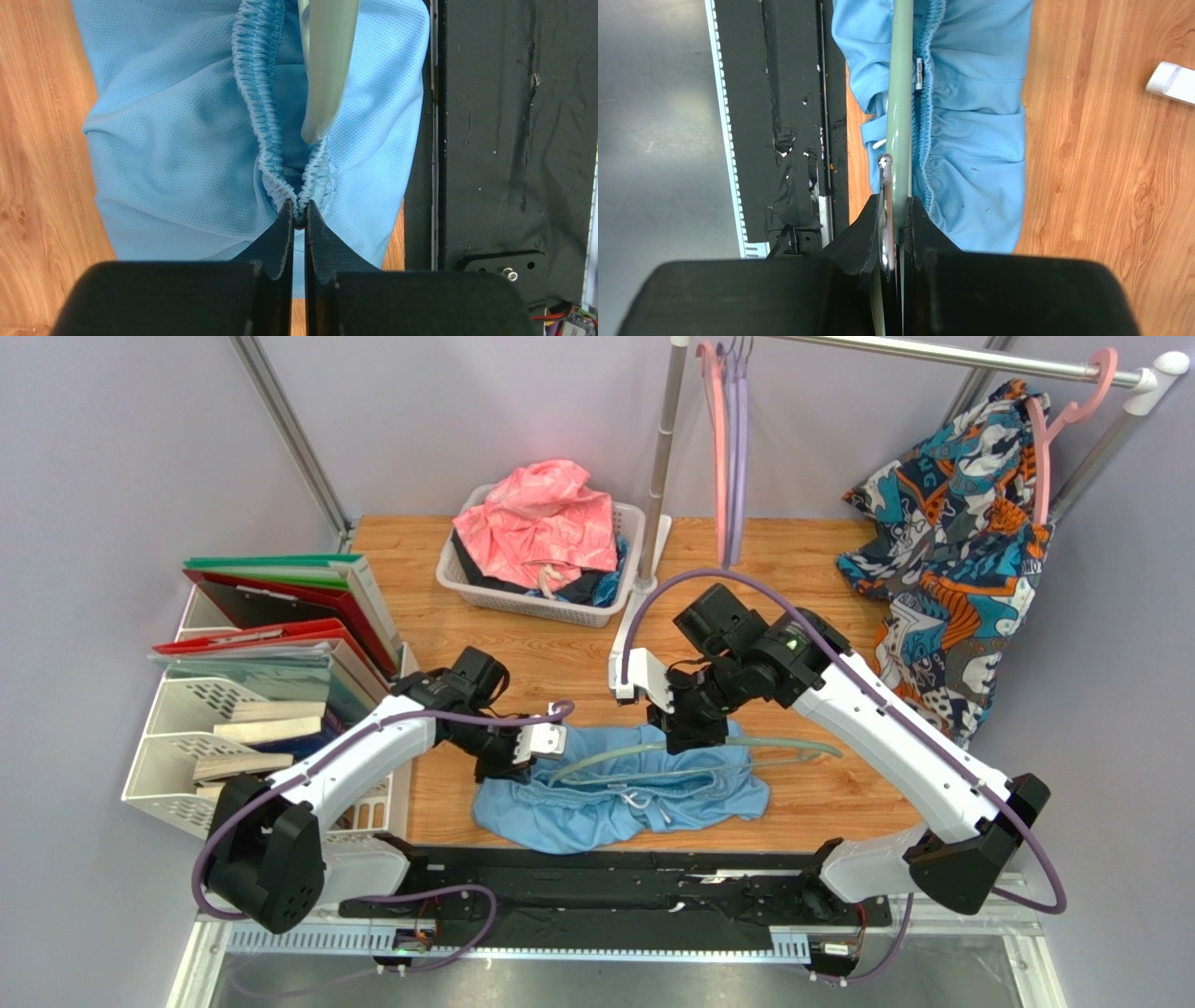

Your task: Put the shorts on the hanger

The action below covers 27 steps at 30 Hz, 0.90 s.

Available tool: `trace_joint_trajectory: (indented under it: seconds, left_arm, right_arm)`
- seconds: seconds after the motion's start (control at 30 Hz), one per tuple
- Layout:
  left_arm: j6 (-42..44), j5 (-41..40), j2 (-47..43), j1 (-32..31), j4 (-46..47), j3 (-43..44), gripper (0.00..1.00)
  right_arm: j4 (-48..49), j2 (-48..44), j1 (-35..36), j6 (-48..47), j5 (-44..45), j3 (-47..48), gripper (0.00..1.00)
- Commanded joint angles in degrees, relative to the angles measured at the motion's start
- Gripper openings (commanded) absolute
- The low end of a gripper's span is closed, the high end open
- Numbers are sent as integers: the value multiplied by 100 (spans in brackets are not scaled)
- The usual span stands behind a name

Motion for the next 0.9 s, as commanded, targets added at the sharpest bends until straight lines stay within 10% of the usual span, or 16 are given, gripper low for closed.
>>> trace_joint_trajectory:
  seconds: [0.0, 0.87]
  left_arm:
    - [5, 206, -165, -82, 65, 148, 0]
    - [-1260, 285, -403, -671, -840, 1694, 0]
  right_arm:
    - [277, 68, 93, -53, -90, 49, 0]
    - [996, -27, 181, 298, 95, 68, 0]
